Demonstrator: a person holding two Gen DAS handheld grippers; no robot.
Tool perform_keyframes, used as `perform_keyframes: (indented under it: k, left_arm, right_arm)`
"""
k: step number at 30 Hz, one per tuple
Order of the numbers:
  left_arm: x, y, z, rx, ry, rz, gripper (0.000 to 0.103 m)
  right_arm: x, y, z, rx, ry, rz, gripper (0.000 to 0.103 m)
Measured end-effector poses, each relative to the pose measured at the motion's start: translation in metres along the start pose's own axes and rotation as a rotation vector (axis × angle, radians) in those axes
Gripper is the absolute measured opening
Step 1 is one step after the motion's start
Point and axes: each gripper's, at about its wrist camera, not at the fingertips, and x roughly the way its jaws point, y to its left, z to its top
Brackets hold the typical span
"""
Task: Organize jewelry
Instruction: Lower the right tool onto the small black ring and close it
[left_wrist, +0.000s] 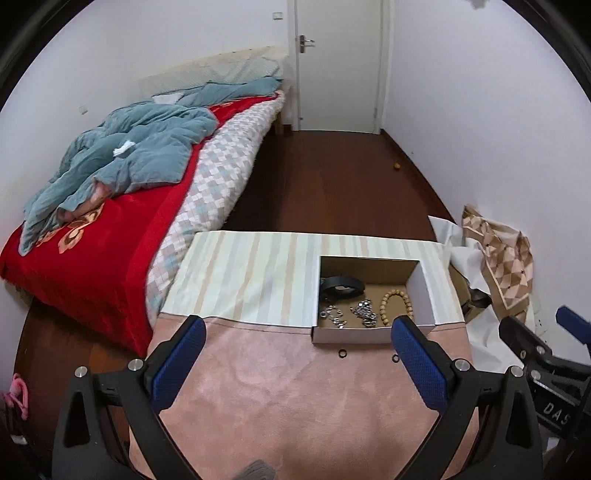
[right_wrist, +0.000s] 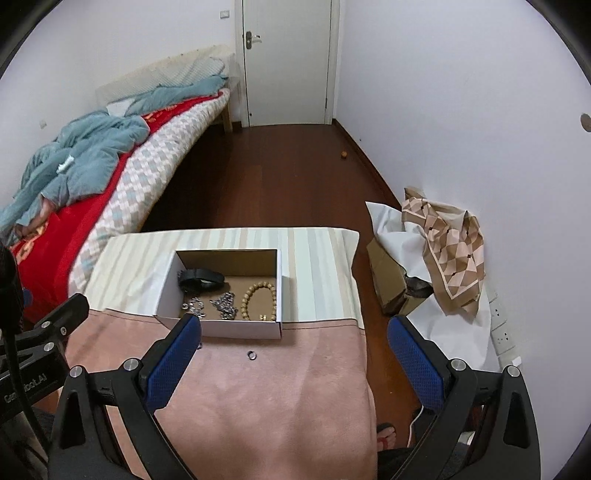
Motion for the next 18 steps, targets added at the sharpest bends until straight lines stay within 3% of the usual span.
perform_keyframes:
  k: [5, 11, 15, 18]
  left_arm:
    - [0.023, 0.008, -0.014, -0.047, 0.024, 0.034, 0.103]
    - [0.082, 0.019, -0.046, -0.051, 0.128, 0.137, 0.103]
    - [0.118, 0.025, -0.065, -0.028, 0.199, 0.194, 0.103]
    - [0.136, 0.033, -0.075, -0.023, 0.240, 0.216, 0.103]
  right_arm:
    - [0.015, 0.001, -0.013, 0.021, 0.039, 0.064, 0.102]
    - [0.085, 0.006, -0.051, 0.040, 0.133, 0.080, 0.101]
    - [0.144, 0.017, -0.077, 0.024, 0.199, 0.131, 0.064]
    - [0.175, 0.026, -0.092, 0.011, 0.221, 0.132, 0.055]
